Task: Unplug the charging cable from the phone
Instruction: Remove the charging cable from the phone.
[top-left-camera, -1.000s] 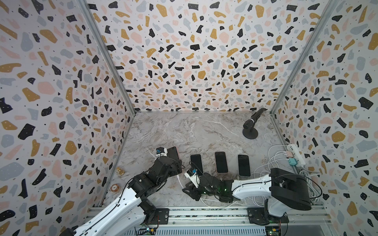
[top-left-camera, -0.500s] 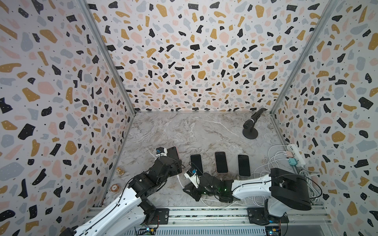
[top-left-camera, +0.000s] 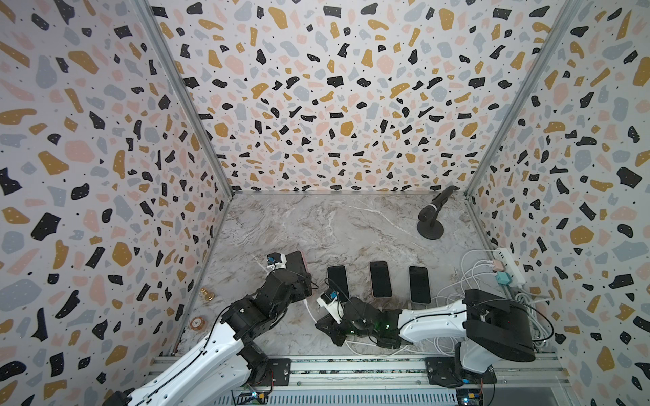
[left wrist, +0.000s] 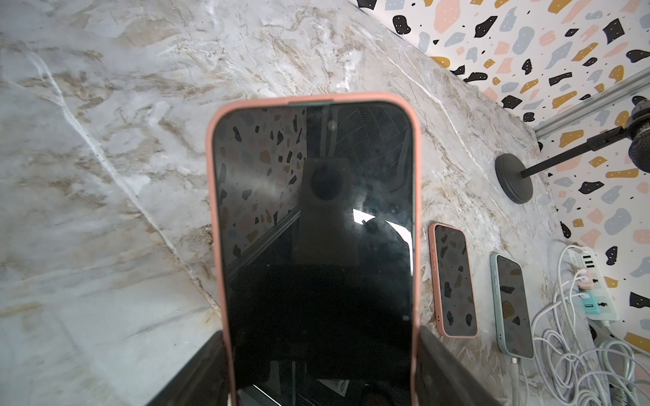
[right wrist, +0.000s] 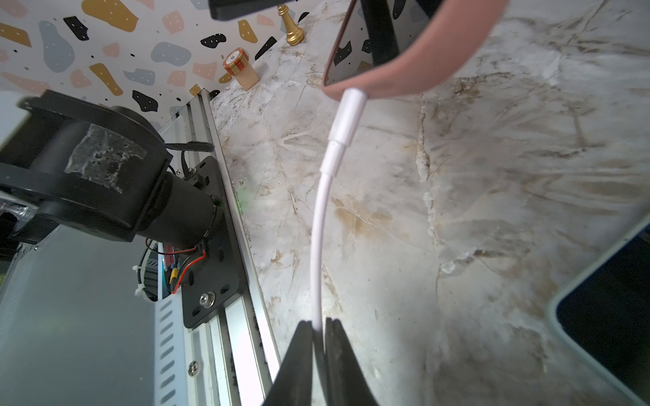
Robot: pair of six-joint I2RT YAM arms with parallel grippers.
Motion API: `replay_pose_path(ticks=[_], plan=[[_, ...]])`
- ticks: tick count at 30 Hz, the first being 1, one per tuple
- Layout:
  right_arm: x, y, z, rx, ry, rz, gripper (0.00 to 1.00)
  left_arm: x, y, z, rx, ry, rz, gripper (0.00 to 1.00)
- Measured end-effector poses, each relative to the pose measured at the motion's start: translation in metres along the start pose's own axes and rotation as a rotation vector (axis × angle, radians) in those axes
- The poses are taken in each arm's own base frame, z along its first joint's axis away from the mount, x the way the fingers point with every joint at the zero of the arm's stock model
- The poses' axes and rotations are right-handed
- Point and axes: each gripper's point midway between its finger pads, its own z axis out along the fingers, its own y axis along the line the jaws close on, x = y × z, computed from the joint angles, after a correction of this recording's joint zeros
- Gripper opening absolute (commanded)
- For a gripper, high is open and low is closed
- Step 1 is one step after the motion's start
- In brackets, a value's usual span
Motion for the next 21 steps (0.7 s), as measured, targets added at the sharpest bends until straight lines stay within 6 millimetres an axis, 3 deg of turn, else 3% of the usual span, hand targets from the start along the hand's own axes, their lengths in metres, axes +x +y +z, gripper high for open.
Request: replay_pose_path(ticks=[21], plan=[[0.0028, -0.0013, 0.0000, 0.005, 0.011, -0.003, 0.00, -0.0056, 0.0022, 0.0058, -0.028, -0.032, 0.000, 0.44]])
